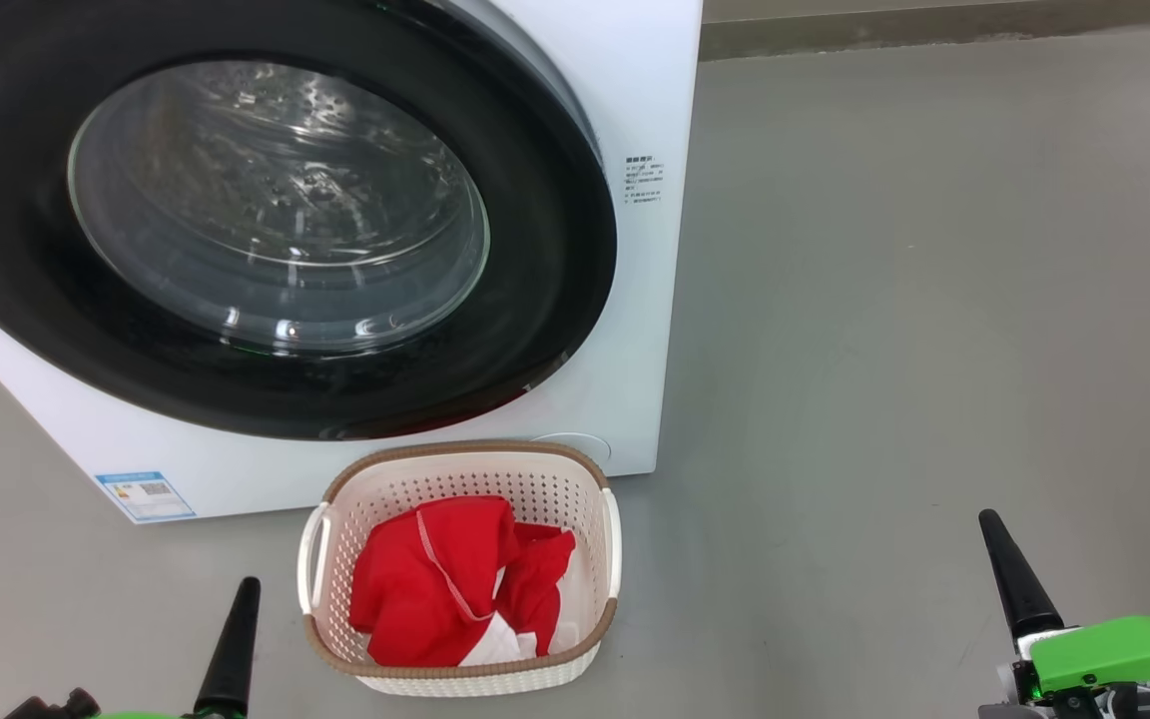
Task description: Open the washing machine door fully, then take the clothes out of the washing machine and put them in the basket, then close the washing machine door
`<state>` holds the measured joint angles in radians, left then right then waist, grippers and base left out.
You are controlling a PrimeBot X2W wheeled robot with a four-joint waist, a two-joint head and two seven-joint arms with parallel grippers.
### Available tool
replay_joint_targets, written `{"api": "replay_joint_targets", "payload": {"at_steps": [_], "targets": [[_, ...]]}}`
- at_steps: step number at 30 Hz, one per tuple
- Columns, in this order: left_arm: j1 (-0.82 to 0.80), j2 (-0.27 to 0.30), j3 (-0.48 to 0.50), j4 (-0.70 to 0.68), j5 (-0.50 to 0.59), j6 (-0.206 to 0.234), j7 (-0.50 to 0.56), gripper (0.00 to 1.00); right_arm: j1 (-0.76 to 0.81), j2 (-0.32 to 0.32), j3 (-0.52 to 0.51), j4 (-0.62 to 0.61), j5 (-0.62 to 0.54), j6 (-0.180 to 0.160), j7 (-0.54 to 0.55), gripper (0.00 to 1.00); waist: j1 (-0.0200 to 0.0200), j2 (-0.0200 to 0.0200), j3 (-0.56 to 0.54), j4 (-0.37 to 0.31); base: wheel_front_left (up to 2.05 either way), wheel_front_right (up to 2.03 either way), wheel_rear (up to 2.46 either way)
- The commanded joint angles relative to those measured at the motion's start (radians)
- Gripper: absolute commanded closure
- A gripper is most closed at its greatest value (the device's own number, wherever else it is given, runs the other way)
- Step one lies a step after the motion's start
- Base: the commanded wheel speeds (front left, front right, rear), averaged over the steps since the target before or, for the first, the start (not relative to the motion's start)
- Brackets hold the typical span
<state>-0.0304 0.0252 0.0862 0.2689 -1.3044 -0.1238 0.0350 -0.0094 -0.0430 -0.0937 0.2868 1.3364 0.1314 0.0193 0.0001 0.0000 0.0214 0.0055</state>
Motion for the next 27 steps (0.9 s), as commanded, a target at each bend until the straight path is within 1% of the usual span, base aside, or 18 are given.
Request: {"api": "replay_joint_targets", "payload": {"at_steps": [1, 11, 24, 27], "targets": [[-0.049, 0.021, 0.024, -0.023, -0.041, -0.006, 0.010, 1.00, -0.057, -0.017, 0.007, -0.032, 0.043, -0.001, 0.011, 1.00, -0.0001, 0.0000, -0.002, 0.000, 0.00, 0.00, 0.00], [-0.060, 0.022, 0.025, -0.023, -0.140, -0.006, 0.036, 1.00, -0.072, -0.017, 0.002, -0.036, 0.133, -0.001, 0.038, 1.00, -0.0001, 0.0000, -0.008, -0.002, 0.00, 0.00, 0.00], [-0.077, 0.025, 0.028, -0.024, -0.294, -0.007, 0.076, 1.00, -0.096, -0.017, -0.006, -0.042, 0.274, -0.001, 0.080, 1.00, -0.0001, 0.0000, -0.018, -0.005, 0.00, 0.00, 0.00], [-0.078, 0.025, 0.028, -0.024, -0.304, -0.007, 0.079, 1.00, -0.097, -0.017, -0.007, -0.043, 0.283, -0.001, 0.084, 1.00, -0.0001, 0.0000, -0.018, -0.006, 0.00, 0.00, 0.00]]}}
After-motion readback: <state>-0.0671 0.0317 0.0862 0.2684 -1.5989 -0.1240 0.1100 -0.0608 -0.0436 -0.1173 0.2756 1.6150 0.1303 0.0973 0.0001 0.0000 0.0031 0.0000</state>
